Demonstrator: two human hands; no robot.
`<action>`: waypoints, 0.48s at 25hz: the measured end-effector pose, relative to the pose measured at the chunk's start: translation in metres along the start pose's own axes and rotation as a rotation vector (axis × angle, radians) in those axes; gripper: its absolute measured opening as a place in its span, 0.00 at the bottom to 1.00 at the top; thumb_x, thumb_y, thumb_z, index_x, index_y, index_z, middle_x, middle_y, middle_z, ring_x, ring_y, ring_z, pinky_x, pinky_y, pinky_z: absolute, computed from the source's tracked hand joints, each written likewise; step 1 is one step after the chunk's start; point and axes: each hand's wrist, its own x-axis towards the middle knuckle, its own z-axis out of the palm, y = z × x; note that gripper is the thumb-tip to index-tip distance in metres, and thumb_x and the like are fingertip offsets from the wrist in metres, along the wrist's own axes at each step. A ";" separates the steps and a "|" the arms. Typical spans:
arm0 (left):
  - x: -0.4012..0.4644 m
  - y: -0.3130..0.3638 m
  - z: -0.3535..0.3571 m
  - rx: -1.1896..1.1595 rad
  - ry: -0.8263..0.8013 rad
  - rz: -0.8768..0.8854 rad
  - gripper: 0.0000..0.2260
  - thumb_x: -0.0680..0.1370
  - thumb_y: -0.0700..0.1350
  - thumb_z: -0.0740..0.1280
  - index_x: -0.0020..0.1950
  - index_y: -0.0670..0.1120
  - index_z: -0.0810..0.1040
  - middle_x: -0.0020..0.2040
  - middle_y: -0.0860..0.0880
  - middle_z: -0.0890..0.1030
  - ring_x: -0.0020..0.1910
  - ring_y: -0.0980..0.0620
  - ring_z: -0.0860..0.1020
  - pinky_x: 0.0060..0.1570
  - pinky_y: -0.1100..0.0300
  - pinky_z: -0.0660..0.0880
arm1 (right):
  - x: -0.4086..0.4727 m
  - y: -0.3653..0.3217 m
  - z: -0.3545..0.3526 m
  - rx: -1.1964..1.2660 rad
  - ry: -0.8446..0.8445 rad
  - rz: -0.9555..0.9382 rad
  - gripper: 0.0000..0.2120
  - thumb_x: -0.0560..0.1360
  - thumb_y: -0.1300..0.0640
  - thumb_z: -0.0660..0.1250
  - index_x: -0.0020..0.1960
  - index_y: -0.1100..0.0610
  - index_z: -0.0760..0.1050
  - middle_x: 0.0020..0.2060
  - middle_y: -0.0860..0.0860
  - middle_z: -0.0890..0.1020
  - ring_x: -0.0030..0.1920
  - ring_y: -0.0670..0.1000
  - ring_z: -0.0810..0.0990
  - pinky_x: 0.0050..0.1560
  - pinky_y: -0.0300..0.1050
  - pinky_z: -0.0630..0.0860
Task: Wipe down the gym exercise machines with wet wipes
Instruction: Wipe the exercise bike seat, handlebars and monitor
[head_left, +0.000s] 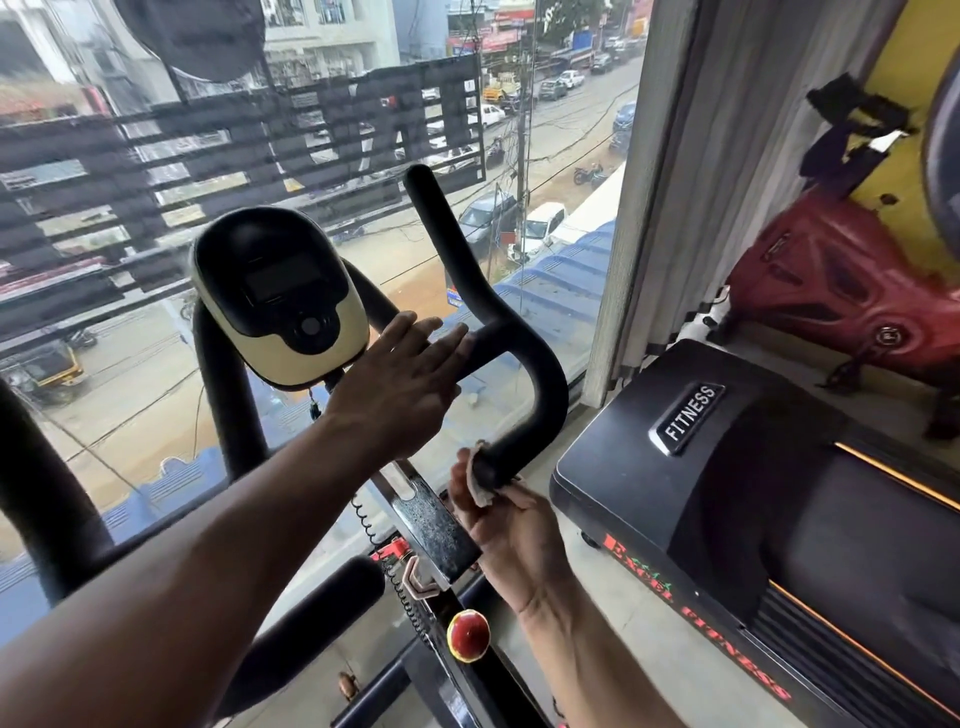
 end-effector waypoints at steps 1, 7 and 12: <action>0.001 0.001 -0.001 0.019 -0.027 -0.004 0.27 0.87 0.53 0.49 0.85 0.44 0.52 0.84 0.47 0.60 0.81 0.42 0.61 0.78 0.45 0.46 | 0.003 -0.006 0.000 0.022 0.016 -0.029 0.16 0.77 0.71 0.58 0.58 0.69 0.81 0.55 0.67 0.82 0.53 0.63 0.84 0.57 0.54 0.83; 0.004 -0.004 -0.008 0.037 -0.019 0.000 0.27 0.86 0.54 0.49 0.82 0.42 0.63 0.79 0.45 0.70 0.76 0.41 0.69 0.78 0.44 0.54 | 0.025 -0.036 0.013 0.128 0.107 -0.183 0.16 0.75 0.68 0.60 0.61 0.66 0.76 0.48 0.63 0.84 0.47 0.57 0.86 0.55 0.51 0.84; 0.005 -0.004 -0.008 0.015 -0.017 -0.001 0.27 0.86 0.54 0.50 0.82 0.43 0.63 0.78 0.46 0.72 0.76 0.40 0.70 0.79 0.42 0.54 | -0.004 -0.015 -0.001 0.079 -0.003 -0.011 0.22 0.76 0.73 0.54 0.65 0.68 0.77 0.59 0.66 0.82 0.61 0.62 0.81 0.65 0.56 0.77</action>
